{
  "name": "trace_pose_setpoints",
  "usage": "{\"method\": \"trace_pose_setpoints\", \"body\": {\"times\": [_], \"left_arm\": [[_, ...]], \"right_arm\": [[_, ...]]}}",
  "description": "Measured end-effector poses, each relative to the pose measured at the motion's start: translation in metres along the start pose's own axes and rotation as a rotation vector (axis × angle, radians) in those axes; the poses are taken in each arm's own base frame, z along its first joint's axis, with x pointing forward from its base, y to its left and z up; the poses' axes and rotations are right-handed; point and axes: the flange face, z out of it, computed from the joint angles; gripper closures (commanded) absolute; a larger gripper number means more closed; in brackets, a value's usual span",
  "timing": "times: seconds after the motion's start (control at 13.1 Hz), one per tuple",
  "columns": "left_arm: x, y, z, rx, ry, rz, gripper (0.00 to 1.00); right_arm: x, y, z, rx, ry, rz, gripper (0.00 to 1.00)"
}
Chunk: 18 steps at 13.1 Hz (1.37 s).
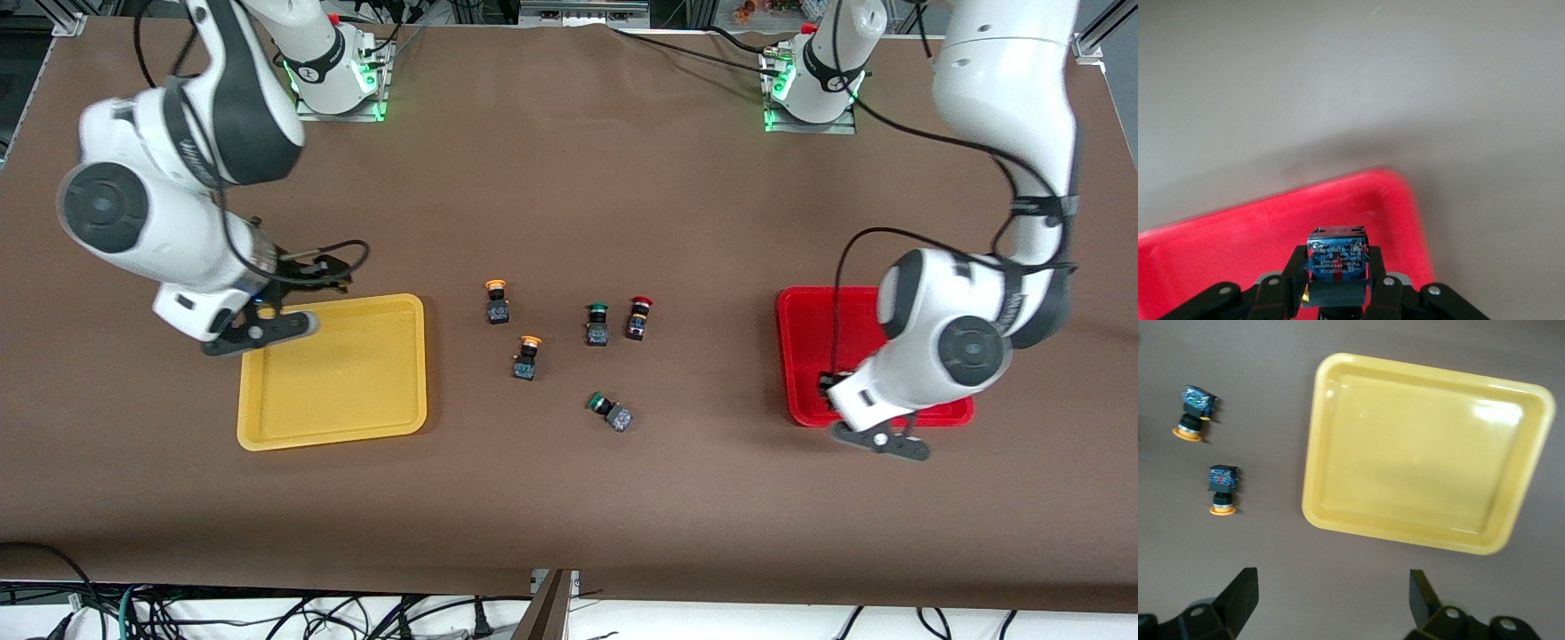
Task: Place red and yellow buttons in trays
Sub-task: 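Carry the red button to the red tray while the right gripper reaches orange button, then release the red button in the red tray while the right gripper grasps orange button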
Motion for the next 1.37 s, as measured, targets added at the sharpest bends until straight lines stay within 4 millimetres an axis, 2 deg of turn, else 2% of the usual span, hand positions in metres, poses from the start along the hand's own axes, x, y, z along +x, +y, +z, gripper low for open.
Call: {"method": "trace_pose_setpoints", "body": {"times": [0.23, 0.3, 0.46, 0.61, 0.76, 0.91, 1.07, 1.14, 1.29, 1.37], "left_arm": [[-0.052, -0.106, 0.041, -0.098, -0.020, 0.009, 1.00], [-0.070, -0.133, 0.058, -0.118, -0.021, 0.015, 1.00], [-0.100, -0.162, 0.088, -0.142, -0.016, 0.014, 1.00], [-0.112, -0.162, 0.108, -0.140, 0.005, 0.022, 1.00], [-0.111, -0.150, 0.115, -0.145, 0.007, 0.036, 0.98], [-0.109, -0.145, 0.115, -0.147, 0.008, 0.043, 0.01], [-0.105, -0.142, 0.112, -0.146, 0.018, 0.048, 0.00], [-0.097, -0.136, 0.104, -0.146, 0.037, 0.060, 0.00], [-0.066, -0.102, 0.076, -0.155, 0.094, 0.078, 0.00], [-0.048, -0.072, 0.061, -0.163, 0.116, 0.071, 0.00]], "right_arm": [[0.014, -0.055, 0.030, 0.060, 0.010, 0.123, 0.00], [0.020, -0.074, 0.043, 0.073, 0.020, 0.161, 0.00], [0.031, -0.115, 0.075, 0.081, 0.046, 0.231, 0.00], [0.040, -0.156, 0.117, 0.091, 0.078, 0.287, 0.00], [0.044, -0.188, 0.164, 0.098, 0.100, 0.310, 0.00], [0.037, -0.203, 0.206, 0.087, 0.086, 0.310, 0.00], [0.029, -0.199, 0.229, 0.073, 0.068, 0.315, 0.00], [0.025, -0.195, 0.238, 0.070, 0.070, 0.320, 0.00], [0.014, -0.189, 0.259, 0.064, 0.069, 0.325, 0.01], [0.010, -0.187, 0.266, 0.059, 0.063, 0.327, 0.02]]}}
